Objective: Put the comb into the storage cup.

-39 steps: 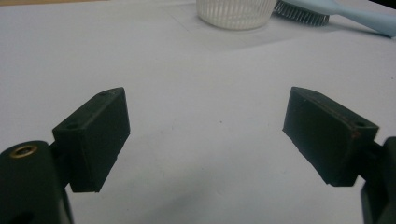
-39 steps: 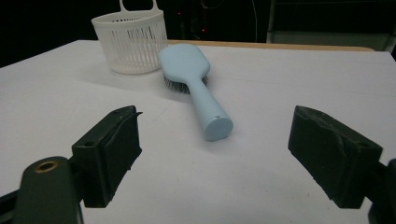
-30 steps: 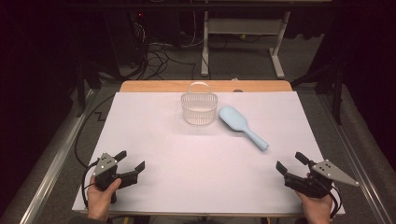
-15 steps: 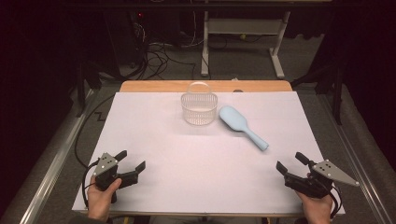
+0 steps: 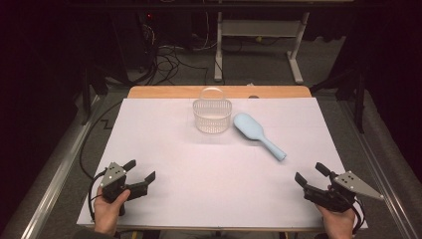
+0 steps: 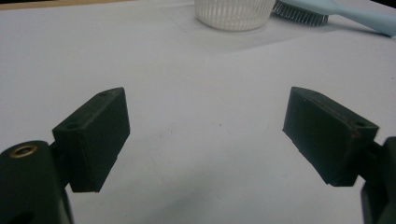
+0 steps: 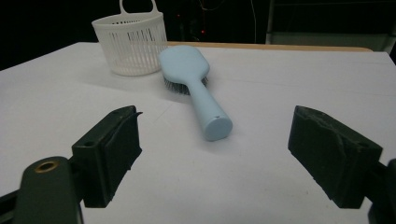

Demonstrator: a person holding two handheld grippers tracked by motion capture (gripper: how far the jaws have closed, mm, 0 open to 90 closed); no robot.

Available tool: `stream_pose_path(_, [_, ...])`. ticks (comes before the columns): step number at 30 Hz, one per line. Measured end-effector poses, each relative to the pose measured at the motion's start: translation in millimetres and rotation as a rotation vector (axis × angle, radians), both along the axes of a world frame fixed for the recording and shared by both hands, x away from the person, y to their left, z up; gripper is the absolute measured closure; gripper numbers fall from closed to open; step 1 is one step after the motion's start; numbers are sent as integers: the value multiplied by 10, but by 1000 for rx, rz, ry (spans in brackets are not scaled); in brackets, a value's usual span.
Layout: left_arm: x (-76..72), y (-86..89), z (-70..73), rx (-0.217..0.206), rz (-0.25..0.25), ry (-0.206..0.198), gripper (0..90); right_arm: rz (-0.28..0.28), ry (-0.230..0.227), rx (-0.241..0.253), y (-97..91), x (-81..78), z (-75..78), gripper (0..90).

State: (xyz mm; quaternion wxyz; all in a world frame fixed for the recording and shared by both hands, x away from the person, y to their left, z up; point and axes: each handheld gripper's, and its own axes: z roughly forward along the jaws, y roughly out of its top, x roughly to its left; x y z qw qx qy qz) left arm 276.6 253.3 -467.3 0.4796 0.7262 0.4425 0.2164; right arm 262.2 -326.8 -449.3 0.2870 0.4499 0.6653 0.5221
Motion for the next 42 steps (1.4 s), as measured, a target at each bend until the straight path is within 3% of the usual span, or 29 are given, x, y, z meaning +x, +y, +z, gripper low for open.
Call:
stream_pose_path(30, [19, -12, -2, 5, -4, -1, 156, 34, -9, 4, 99, 78, 27, 175])
stream_pose_path(42, [18, -22, -1, 9, -6, -5, 156, 63, -11, 3, 221, 135, 43, 175])
